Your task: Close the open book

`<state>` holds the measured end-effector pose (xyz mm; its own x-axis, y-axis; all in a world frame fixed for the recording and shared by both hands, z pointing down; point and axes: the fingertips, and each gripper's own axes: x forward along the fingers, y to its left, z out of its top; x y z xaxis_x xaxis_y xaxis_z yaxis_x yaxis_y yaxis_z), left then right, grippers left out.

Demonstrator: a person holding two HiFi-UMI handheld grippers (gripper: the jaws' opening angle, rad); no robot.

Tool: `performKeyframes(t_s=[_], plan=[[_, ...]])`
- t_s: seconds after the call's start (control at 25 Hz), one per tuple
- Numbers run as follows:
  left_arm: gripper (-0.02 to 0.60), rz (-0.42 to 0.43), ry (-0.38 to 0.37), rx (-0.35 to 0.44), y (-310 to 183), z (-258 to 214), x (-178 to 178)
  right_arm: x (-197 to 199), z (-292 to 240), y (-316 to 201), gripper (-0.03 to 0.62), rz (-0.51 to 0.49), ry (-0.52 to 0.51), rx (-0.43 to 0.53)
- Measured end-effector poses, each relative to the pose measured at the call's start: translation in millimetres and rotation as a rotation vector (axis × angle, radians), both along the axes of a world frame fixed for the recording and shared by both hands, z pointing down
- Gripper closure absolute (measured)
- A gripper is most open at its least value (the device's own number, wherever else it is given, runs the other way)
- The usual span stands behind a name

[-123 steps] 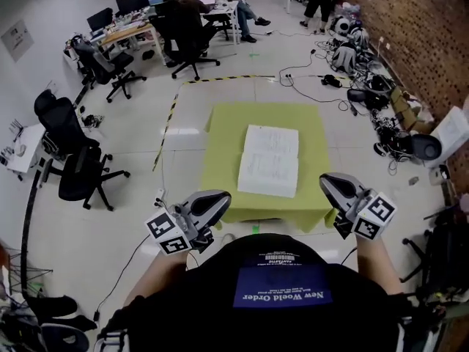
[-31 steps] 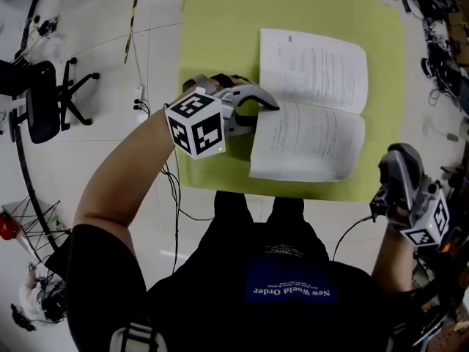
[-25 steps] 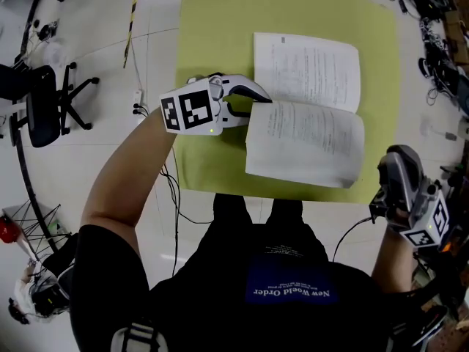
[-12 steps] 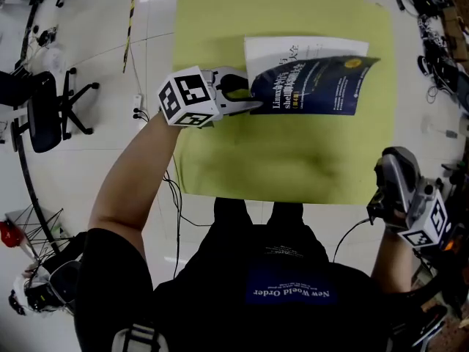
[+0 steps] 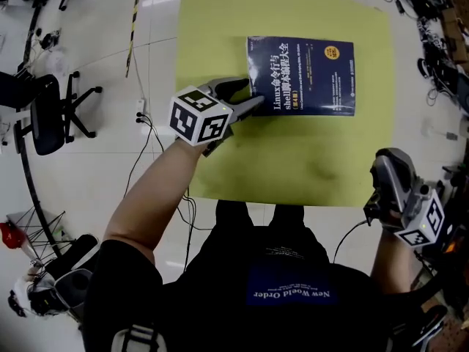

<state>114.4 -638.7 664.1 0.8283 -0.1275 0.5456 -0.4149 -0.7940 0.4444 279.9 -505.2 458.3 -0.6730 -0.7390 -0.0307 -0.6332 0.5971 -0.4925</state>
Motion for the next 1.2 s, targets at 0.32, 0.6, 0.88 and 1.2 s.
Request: performKeyframes(t_s=[0.32, 0.6, 0.88, 1.2], plan=[[0.376, -0.298, 0.052, 0.098, -7.9, -47.8, -53.8, -2.5, -20.8, 3.5, 0.611, 0.009, 0.033, -0.004], [0.376, -0.239, 0.264, 0.32, 38.6, -207.0, -70.1, -1.6, -75.6, 10.1, 0.611, 0.069, 0.149, 0.04], [0.377, -0.222, 0.481, 0.493, 82.0, -360.6, -97.9, -22.0, -166.4, 20.4, 0.611, 0.108, 0.285, 0.159], [0.554, -0.184, 0.639, 0.548, 140.9, -418.4, -122.8, -62.1, -213.8, 32.2, 0.609, 0.093, 0.368, 0.242]])
